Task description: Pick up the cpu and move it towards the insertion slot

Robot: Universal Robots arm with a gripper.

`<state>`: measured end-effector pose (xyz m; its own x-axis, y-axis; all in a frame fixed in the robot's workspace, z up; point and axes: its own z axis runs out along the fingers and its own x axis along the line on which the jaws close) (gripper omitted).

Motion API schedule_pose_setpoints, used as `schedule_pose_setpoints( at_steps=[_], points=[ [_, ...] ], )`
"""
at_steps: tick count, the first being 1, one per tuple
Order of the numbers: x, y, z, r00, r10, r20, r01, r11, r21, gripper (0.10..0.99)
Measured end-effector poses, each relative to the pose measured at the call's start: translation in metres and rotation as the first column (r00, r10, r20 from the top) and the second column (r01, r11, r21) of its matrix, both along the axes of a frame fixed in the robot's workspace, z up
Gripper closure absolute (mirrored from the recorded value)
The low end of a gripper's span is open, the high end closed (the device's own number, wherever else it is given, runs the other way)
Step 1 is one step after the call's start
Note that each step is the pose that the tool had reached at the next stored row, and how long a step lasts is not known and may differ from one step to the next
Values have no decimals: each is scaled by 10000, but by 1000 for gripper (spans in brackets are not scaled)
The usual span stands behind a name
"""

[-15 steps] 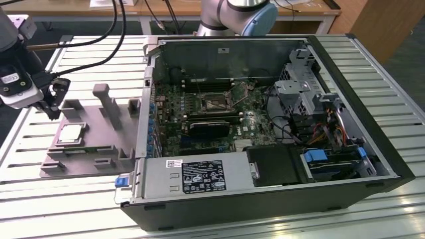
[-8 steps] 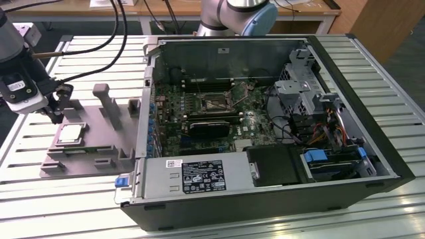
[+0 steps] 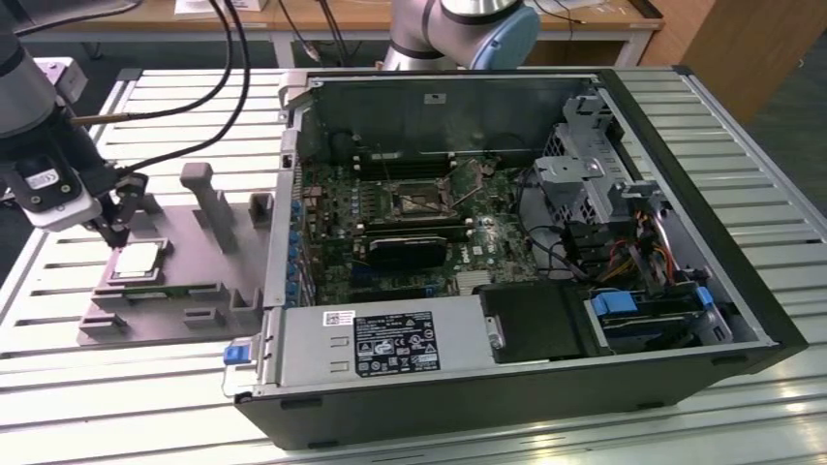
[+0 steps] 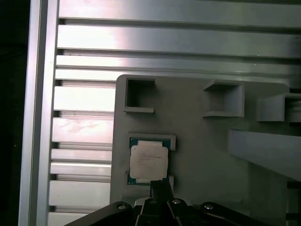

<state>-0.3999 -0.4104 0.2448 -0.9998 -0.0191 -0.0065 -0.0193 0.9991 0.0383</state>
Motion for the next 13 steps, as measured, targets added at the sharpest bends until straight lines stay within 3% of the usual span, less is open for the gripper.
schedule_pose_setpoints(
  at_steps=[13],
  points=[
    [-30,0,-235,10000,-3,-1,3,10000,1,984]
  ],
)
